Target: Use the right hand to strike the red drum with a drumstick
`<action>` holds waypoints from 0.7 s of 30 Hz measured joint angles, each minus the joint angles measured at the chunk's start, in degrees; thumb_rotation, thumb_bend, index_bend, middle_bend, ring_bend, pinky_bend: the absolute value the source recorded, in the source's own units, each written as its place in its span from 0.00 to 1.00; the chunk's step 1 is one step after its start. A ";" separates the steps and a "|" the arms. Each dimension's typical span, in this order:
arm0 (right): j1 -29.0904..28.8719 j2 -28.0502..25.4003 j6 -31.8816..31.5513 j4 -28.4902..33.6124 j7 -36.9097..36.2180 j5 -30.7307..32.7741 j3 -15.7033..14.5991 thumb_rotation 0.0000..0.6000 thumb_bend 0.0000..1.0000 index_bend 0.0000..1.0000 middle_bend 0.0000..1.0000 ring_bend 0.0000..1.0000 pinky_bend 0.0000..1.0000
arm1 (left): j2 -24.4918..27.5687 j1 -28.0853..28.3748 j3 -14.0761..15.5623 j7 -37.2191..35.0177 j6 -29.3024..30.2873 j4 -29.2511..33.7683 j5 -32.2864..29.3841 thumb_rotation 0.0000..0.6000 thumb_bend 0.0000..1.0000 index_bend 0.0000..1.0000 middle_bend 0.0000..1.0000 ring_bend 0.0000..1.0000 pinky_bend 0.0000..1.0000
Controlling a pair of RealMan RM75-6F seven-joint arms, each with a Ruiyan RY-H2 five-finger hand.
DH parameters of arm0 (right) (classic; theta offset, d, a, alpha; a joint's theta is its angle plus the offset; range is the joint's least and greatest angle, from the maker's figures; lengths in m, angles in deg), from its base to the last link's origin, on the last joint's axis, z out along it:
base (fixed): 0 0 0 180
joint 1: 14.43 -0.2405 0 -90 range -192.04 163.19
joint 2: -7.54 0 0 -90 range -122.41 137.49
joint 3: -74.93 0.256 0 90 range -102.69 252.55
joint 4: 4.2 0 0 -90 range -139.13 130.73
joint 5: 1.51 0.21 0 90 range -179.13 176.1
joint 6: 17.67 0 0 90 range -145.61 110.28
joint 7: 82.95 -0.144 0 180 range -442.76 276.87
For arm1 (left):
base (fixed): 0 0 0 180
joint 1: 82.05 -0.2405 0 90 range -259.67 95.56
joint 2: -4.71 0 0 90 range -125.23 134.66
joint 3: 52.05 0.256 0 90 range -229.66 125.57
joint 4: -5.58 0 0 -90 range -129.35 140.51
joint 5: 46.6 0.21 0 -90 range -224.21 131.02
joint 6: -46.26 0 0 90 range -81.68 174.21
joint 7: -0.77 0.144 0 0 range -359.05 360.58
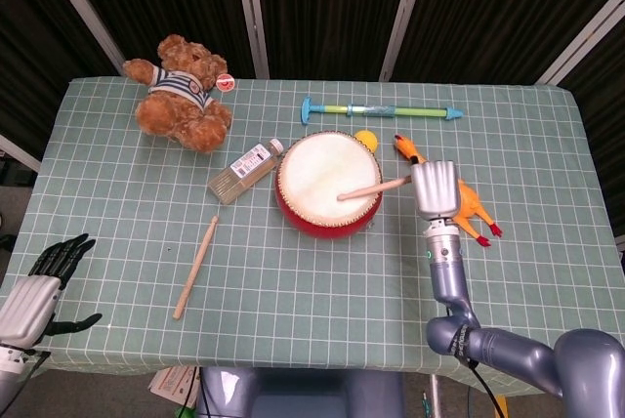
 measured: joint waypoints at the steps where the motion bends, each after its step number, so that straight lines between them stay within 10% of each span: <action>1: 0.27 0.02 -0.75 2.01 -2.89 0.45 2.21 1.00 0.64 0.97 1.00 1.00 0.93 | -0.02 0.00 0.02 0.08 -0.01 0.02 0.03 1.00 0.01 0.00 0.00 0.00 0.00; 21: 8.54 -1.99 -3.13 26.97 -29.92 25.77 27.96 1.00 0.64 0.97 1.00 1.00 0.93 | -0.10 -0.15 -0.03 0.33 0.23 0.18 -0.17 1.00 0.01 0.00 0.00 0.00 0.00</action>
